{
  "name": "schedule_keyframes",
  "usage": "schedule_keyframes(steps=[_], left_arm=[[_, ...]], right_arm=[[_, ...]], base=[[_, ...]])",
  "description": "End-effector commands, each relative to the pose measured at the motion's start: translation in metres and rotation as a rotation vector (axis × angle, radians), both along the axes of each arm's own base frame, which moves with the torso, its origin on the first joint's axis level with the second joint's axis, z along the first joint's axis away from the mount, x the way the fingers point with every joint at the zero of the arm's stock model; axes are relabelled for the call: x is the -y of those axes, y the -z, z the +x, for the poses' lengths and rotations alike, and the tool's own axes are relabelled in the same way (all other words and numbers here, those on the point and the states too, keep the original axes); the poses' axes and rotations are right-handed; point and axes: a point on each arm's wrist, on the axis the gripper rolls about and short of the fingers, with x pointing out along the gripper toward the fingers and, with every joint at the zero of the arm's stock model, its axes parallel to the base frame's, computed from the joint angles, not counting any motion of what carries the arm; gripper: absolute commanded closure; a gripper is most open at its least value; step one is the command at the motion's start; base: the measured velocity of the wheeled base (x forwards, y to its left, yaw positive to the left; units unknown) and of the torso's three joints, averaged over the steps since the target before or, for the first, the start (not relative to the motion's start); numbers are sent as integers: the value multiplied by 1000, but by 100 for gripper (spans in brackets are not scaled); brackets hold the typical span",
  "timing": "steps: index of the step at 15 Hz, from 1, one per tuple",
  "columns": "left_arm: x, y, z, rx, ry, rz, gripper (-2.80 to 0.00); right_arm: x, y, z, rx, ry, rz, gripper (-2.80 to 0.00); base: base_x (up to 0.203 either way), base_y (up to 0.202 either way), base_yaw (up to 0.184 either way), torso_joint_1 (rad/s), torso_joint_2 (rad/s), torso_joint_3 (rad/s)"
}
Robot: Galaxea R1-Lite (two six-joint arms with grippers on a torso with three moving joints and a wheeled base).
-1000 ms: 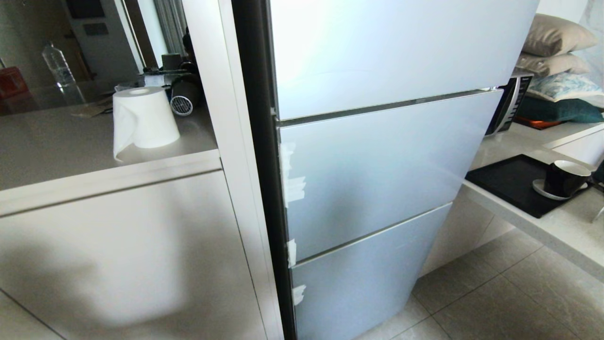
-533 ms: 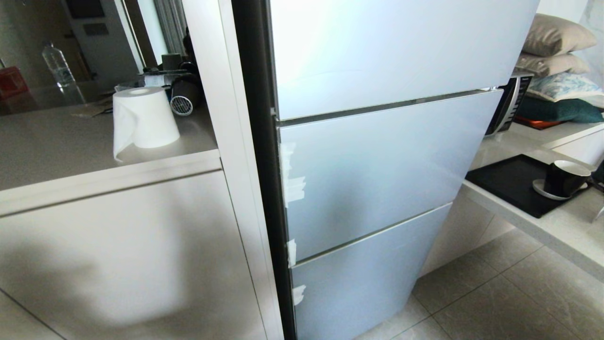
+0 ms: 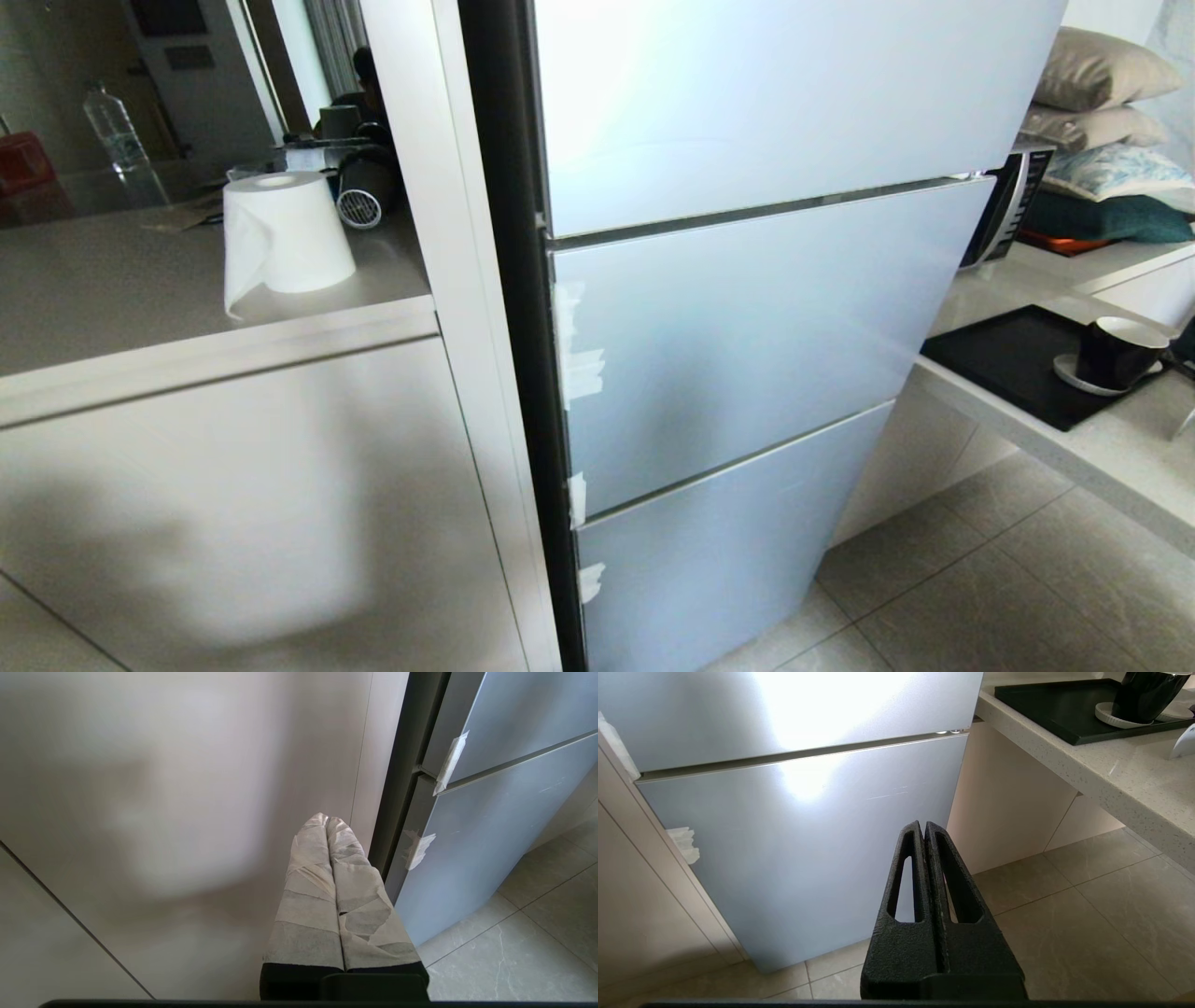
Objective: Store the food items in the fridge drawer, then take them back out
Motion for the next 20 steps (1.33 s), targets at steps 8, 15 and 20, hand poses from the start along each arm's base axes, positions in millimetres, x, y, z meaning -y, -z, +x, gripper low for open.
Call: schedule_keyframes(steps=[8, 15, 20], left_arm=[[0, 0, 0, 0, 0, 0, 0], [0, 0, 0, 0, 0, 0, 0], [0, 0, 0, 0, 0, 0, 0]], right_arm=[[0, 0, 0, -3, -1, -1, 0], [0, 0, 0, -1, -1, -1, 0], [0, 0, 0, -2, -4, -16, 0]], base=[[0, 0, 0, 0, 0, 0], [0, 0, 0, 0, 0, 0], [0, 0, 0, 0, 0, 0]])
